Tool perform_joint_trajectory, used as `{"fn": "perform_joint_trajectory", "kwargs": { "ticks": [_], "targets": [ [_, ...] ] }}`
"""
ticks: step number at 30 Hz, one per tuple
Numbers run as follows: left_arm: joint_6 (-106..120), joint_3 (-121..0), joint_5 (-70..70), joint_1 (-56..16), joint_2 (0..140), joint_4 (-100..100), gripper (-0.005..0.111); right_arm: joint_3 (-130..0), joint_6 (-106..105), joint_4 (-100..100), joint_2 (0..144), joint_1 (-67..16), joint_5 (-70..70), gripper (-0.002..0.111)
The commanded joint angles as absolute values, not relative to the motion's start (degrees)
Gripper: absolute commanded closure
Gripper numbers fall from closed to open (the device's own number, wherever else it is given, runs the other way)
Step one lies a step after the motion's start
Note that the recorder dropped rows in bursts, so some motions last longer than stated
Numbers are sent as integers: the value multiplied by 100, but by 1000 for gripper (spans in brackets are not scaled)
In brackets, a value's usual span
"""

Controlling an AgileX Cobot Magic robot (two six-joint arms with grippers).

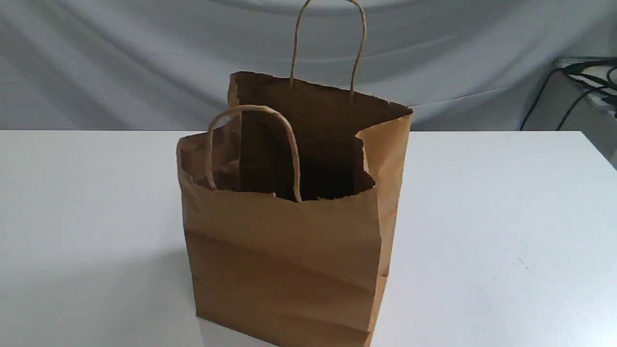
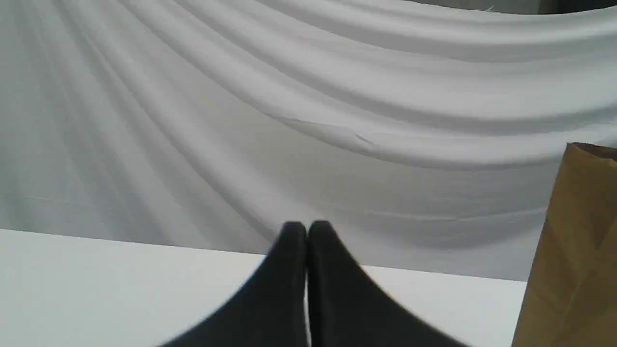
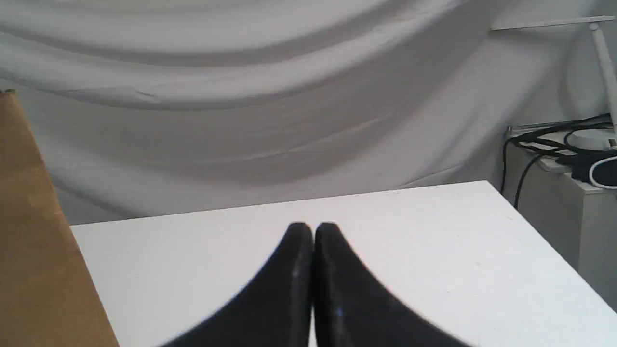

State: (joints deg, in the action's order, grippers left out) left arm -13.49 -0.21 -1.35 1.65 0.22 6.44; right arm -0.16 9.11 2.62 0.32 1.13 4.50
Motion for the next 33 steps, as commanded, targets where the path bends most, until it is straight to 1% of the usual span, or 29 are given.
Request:
{"fn": "perform_joint_trajectory", "kwargs": {
  "ticks": [1,10,14,16,22,33],
  "targets": [
    [-1324,0,-105,176,0,663,107,0,936,230,0,123,453,108],
    [-1304,0,-576,176,0,591,107,0,936,230,0,123,453,108],
    [0,0,-522,176,0,-620,107,0,936,230,0,123,453,108],
    [364,0,-395,176,0,-856,107,0,936,230,0,123,453,108],
    [529,0,112,176,0,-659,107,0,936,230,0,123,453,108],
    [392,0,149,176,0,-679,107,0,952,230,0,123,453,108]
  ]
}}
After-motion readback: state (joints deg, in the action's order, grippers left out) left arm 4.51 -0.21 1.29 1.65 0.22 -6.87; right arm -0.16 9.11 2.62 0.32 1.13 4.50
